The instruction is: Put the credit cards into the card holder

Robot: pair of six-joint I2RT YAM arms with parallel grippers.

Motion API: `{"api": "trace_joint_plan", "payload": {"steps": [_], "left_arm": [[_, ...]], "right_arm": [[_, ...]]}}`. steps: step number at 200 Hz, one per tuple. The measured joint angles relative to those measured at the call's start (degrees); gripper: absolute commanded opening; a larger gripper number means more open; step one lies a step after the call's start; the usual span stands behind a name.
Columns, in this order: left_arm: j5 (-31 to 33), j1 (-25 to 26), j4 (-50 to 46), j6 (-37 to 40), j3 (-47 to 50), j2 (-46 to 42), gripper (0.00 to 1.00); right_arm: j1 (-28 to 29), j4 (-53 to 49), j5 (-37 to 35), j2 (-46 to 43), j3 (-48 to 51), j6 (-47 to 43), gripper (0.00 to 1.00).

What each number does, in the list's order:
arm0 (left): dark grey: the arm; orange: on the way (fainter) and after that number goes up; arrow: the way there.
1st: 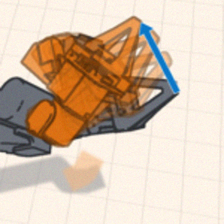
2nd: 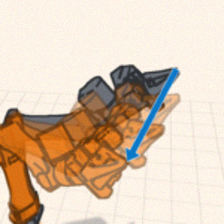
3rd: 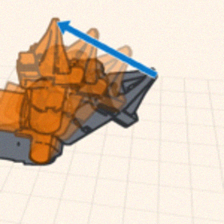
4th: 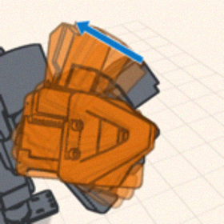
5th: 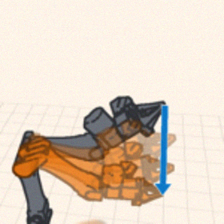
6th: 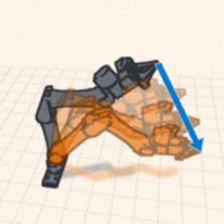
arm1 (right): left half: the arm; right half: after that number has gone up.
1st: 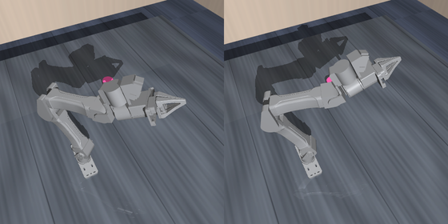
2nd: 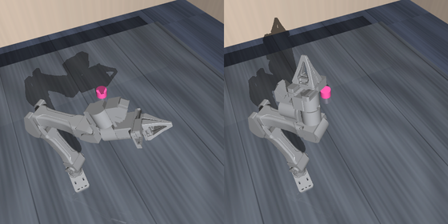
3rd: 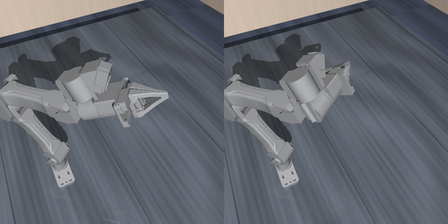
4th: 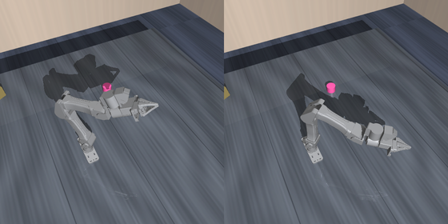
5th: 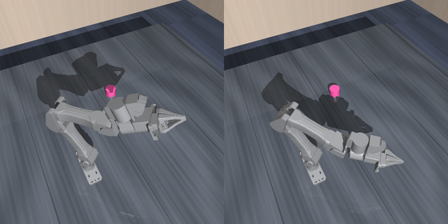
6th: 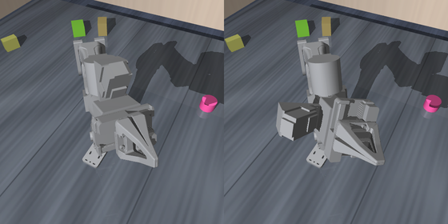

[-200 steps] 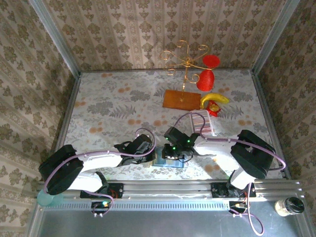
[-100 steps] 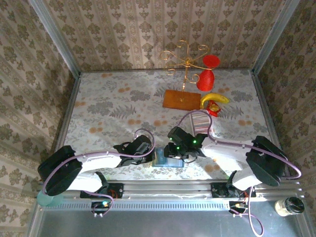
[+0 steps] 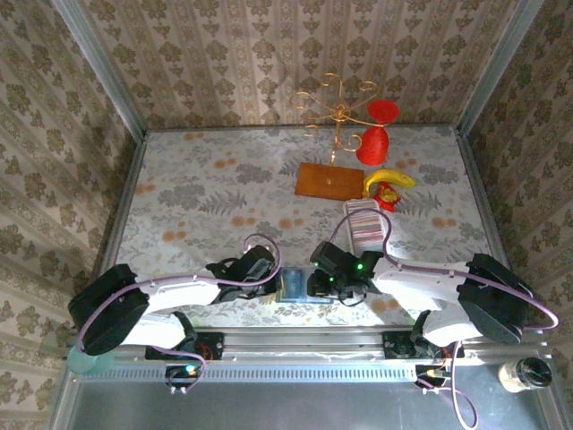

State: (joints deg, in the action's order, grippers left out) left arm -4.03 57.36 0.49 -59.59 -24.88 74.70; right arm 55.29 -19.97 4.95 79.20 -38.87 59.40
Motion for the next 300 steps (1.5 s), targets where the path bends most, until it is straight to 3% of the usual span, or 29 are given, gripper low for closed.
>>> {"api": "trace_joint_plan", "payload": {"steps": [132, 300], "left_arm": [[0.9, 0.9, 0.9, -0.4, 1.1, -0.9, 0.00], [1.1, 1.2, 1.1, -0.9, 2.7, -2.9, 0.00]], "right_arm": [[2.8, 5.2, -1.6, 7.1, -3.0, 3.7, 0.50], [3.2, 17.3, -2.0, 3.6, 0.7, 11.0, 0.50]]}}
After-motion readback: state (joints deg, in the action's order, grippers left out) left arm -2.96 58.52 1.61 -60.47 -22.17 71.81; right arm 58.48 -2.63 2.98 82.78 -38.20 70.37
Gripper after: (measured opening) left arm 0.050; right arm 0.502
